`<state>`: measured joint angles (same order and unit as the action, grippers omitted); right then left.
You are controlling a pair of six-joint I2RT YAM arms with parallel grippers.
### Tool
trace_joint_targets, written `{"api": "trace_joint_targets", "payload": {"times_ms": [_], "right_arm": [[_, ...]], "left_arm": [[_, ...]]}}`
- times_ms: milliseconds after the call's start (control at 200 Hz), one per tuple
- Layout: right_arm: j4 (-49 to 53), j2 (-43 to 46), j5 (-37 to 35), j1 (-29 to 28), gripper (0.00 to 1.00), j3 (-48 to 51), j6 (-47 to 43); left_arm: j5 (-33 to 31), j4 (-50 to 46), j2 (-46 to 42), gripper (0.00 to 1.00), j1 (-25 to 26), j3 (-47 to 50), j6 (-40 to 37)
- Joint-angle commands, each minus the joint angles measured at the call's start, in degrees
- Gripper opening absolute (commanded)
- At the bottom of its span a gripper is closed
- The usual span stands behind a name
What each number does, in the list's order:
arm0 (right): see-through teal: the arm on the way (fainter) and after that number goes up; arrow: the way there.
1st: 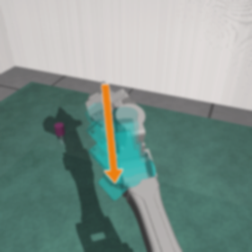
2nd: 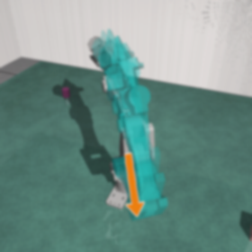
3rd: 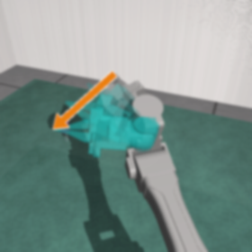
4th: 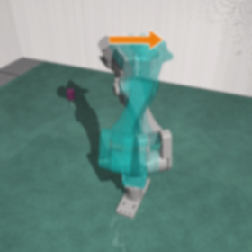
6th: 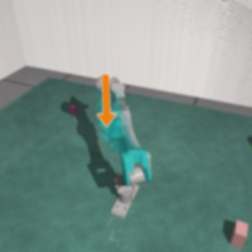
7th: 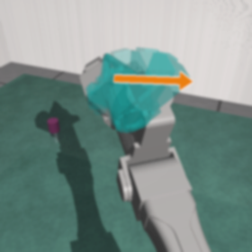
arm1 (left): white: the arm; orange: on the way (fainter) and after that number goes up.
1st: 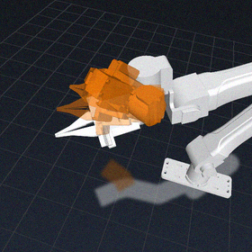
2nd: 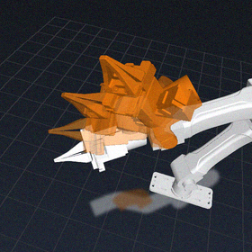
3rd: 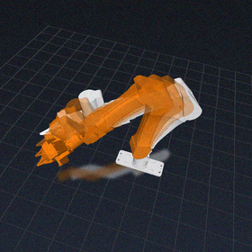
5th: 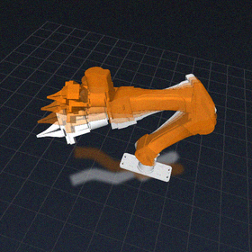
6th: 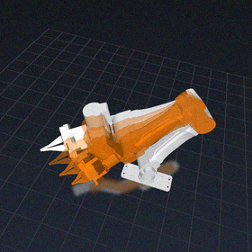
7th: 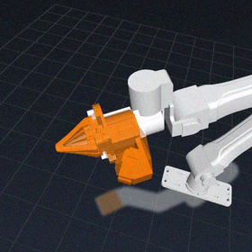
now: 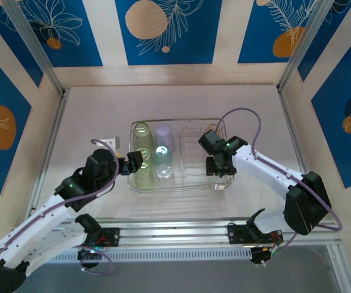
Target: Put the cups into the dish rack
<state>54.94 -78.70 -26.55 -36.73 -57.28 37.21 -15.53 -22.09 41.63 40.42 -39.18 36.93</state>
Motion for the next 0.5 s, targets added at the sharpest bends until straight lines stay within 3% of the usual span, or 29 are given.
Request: {"api": "trace_joint_targets", "payload": {"times_ms": [0, 495], "right_arm": [[1.0, 1.2, -0.9, -0.1, 0.53, 0.9, 1.1], [-4.7, 7.9, -5.6, -2.2, 0.37, 5.6, 3.1]], "left_arm": [[-1.0, -0.8, -1.0, 0.91, 0.2, 0.7, -0.8], [-1.1, 0.0, -0.9, 0.91, 0.2, 1.3, -0.6]]}}
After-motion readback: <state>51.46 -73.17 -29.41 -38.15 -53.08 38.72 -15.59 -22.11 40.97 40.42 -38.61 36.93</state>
